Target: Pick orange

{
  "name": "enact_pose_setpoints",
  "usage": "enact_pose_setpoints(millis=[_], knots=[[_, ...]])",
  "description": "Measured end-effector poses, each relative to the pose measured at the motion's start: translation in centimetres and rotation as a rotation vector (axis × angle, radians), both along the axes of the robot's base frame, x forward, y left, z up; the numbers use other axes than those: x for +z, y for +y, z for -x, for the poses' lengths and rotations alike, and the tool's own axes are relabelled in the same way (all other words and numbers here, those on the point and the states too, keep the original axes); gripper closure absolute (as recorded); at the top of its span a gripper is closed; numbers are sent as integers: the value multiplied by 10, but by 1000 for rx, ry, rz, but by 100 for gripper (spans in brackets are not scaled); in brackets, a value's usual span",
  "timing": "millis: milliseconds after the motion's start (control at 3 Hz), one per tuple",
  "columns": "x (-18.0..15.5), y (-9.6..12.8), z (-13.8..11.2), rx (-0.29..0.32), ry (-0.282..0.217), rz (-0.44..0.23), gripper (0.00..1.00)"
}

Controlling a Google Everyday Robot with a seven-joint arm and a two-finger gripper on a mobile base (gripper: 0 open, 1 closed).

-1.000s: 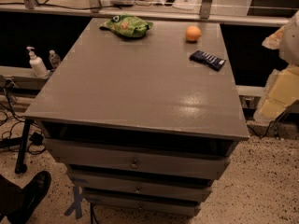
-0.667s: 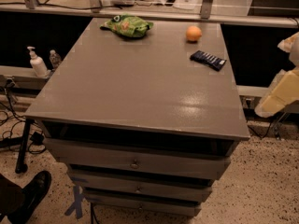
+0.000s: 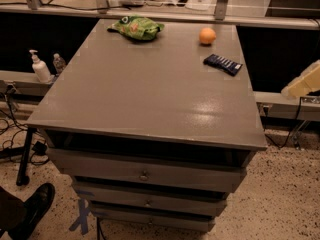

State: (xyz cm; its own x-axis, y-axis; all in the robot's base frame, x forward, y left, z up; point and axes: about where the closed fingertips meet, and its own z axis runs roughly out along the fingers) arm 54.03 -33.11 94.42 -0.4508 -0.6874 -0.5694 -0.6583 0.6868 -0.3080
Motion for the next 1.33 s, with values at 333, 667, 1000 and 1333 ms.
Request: enact_pose_setpoints(millis=[333, 667, 1000, 1333], knots=[[-5, -2, -38, 4, -51, -116, 0], [-19, 24, -81, 62, -68, -242, 0], [-27, 65, -123, 133, -100, -318, 0], [-27, 65, -123, 133, -99, -319, 0]])
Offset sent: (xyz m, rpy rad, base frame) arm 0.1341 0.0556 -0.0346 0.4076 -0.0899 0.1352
